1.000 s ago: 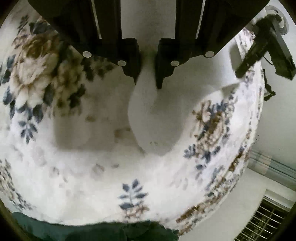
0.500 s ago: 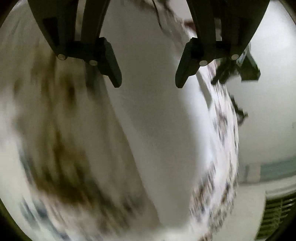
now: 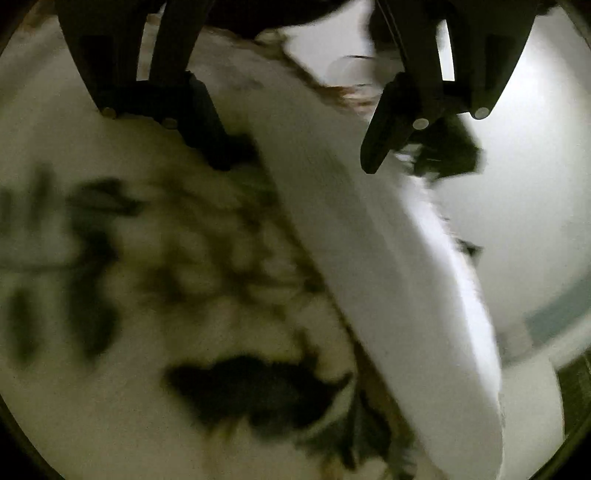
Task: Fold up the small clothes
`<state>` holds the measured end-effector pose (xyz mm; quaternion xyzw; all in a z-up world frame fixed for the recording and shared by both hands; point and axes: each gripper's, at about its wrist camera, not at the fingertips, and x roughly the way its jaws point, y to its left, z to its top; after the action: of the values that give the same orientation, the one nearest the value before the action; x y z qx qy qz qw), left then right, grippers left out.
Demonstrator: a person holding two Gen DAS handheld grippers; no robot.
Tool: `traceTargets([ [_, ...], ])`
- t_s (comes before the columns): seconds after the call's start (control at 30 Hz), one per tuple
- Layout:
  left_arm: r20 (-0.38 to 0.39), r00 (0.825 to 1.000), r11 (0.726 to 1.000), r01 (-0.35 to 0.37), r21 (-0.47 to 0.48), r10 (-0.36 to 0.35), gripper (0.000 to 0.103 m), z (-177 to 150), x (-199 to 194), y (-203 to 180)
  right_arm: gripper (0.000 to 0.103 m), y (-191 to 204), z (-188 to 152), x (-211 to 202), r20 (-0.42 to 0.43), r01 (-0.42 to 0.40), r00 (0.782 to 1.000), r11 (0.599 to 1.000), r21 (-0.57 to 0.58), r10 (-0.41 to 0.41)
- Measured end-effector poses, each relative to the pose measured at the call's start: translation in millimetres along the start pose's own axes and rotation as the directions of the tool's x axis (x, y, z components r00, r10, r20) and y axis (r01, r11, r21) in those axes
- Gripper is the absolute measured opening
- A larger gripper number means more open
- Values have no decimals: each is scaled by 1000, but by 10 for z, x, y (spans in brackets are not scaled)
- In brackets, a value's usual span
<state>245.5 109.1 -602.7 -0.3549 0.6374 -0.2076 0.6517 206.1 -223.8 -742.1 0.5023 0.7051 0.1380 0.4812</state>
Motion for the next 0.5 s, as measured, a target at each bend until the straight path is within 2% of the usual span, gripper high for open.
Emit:
traceTargets([
  [0.13, 42, 998, 999, 38, -21, -37, 63, -16, -36, -33, 75, 23, -17, 124, -18, -47, 999, 999, -21, 47],
  [0.17, 54, 998, 999, 38, -12, -37, 52, -31, -53, -55, 74, 46, -40, 136, -22, -47, 999, 998, -38, 46],
  [0.2, 64, 997, 999, 31, 8, -32, 36, -49, -54, -97, 65, 59, -71, 129, -27, -49, 998, 997, -54, 48],
  [0.23, 67, 998, 999, 2, 36, -5, 10, -71, -50, -147, 54, 94, -73, 136, -35, -47, 998, 996, -71, 44],
  [0.27, 69, 998, 998, -16, 56, 12, 12, -91, -54, -166, 25, 134, -64, 148, -41, -33, 999, 996, -84, 29],
  [0.3, 78, 997, 998, -25, 62, 20, 12, -103, -60, -187, 17, 156, -77, 154, -36, -23, 999, 996, -90, 20],
  [0.37, 102, 995, 999, -23, 35, 19, 11, -112, -121, -199, 17, 206, -147, 91, -5, -24, 1000, 995, -96, 24],
  [0.5, 167, 985, 999, 32, 2, -32, 10, -85, -417, -354, 15, 384, -313, -98, 26, -65, 997, 990, -127, 69],
])
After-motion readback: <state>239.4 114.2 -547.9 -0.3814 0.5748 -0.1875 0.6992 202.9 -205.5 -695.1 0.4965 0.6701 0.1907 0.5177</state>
